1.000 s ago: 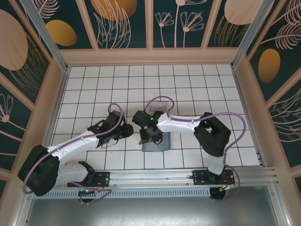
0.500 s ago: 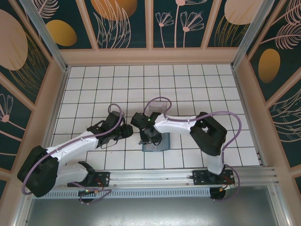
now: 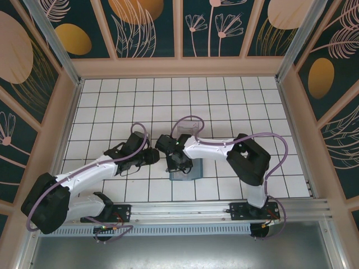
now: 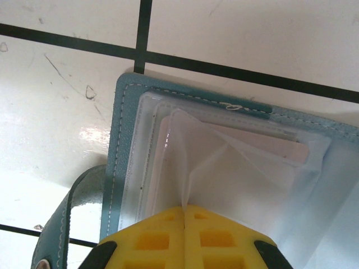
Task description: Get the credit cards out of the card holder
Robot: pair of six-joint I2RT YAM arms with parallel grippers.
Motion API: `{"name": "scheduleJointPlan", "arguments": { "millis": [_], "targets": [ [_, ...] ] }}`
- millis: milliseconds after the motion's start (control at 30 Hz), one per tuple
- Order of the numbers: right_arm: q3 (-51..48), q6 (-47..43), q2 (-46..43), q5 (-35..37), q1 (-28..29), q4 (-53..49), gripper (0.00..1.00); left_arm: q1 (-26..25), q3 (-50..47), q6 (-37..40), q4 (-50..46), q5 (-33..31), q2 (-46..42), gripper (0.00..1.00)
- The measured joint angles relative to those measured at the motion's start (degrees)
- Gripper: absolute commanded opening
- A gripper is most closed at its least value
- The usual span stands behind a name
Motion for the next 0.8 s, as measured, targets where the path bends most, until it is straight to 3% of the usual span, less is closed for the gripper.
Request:
{"name": "scheduleJointPlan", "arguments": {
  "millis": [433,800],
  "targets": [
    [-7.4,-0.1,-8.4,-2.1,-1.1,9.2,0.00,-2.0,1.2,0.3,0.5,3.9,1.6,0.25],
    [-24.4,0.0,-19.9,-10.5,-5.9,24.5,0.02,-8.4,4.6,-2.3,2.7,4.5,10.2,0.22]
  ]
}}
